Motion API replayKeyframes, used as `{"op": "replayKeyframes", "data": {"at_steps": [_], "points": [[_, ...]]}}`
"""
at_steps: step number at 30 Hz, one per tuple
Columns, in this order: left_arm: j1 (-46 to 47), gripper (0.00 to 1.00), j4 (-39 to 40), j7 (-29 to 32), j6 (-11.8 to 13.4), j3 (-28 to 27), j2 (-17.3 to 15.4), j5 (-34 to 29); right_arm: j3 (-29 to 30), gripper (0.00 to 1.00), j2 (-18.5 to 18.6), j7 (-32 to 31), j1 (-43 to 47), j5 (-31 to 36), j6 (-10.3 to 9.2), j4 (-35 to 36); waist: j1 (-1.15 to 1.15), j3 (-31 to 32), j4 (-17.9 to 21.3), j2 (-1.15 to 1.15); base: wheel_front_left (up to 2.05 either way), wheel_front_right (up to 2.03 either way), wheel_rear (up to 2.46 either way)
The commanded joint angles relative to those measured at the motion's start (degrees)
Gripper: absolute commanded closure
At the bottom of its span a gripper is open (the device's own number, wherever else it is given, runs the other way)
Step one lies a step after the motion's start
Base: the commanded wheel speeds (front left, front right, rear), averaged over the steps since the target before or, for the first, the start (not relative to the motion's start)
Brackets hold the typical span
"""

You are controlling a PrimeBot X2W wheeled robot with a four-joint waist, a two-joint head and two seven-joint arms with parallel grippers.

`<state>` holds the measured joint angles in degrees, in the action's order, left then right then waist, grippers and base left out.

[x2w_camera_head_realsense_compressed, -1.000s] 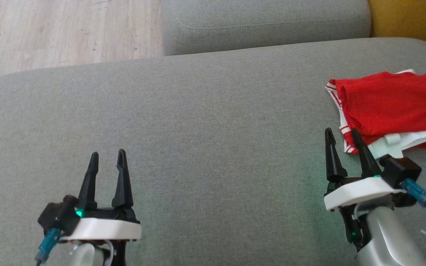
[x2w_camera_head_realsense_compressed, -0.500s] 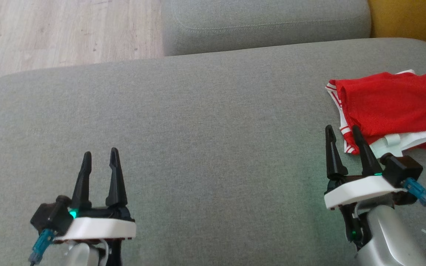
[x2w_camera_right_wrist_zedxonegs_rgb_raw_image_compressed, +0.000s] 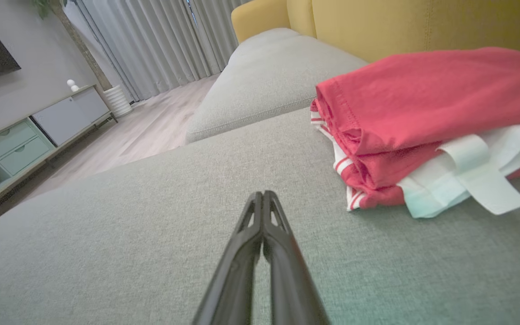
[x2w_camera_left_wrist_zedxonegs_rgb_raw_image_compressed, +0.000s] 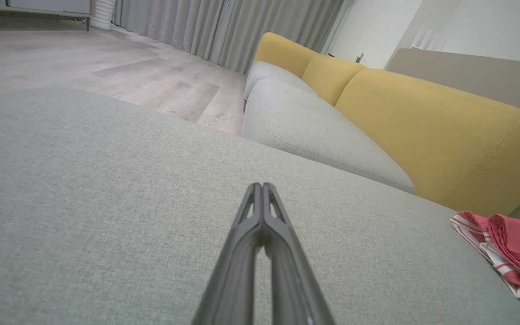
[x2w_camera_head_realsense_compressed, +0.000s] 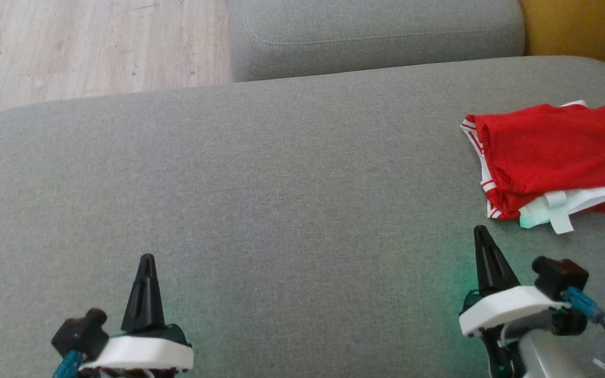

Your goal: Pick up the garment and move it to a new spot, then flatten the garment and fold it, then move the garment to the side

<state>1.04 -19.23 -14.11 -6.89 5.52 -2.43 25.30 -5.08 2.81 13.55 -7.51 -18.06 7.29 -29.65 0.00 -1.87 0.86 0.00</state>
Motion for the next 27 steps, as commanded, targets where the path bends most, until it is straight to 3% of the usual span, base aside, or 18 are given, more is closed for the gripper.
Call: {"op": "replayKeyframes", "data": {"at_steps": [1,27], "points": [[2.5,1.00,2.0,0.4,0.0,-0.5,0.0,1.4,0.5,1.00,0.2,-0.4,-3.2,-1.7,0.01,2.3,0.00,0.0,0.0,0.00,0.00,0.00,0.00],[3.0,1.00,2.7,4.7,-0.2,-3.0,-0.1,15.6,2.9,1.00,0.1,-4.6,-2.2,-17.5,0.05,5.2,0.00,0.4,-0.2,0.00,0.00,0.00,0.00]]}}
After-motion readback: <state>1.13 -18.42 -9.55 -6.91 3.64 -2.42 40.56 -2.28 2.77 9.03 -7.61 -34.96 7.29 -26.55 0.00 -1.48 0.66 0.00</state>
